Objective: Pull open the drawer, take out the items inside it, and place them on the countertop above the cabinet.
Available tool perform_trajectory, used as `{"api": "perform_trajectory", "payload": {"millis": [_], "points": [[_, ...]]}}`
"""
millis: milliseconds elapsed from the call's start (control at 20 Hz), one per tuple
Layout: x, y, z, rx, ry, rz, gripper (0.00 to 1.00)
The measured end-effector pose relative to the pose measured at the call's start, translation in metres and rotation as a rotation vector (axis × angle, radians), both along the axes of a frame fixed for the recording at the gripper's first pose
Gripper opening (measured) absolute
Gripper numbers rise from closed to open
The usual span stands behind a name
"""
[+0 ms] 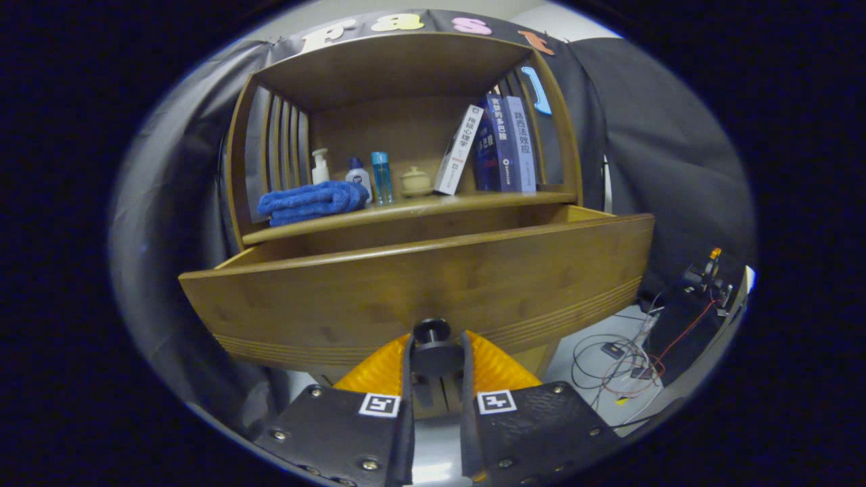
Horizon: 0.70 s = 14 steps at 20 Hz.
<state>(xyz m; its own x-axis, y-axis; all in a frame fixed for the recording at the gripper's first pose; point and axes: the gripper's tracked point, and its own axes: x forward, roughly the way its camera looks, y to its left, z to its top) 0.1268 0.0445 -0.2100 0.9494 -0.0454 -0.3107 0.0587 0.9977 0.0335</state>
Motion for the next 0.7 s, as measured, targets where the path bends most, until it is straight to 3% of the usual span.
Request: {"api": "perform_trajectory", "payload": {"millis": [250,700], "points": [[-0.028,-0.004,-0.002,-0.017,0.018,0.001,0.27],[-0.039,-0.004,-0.002,0.040,-0.002,-0.018,0.27]]}}
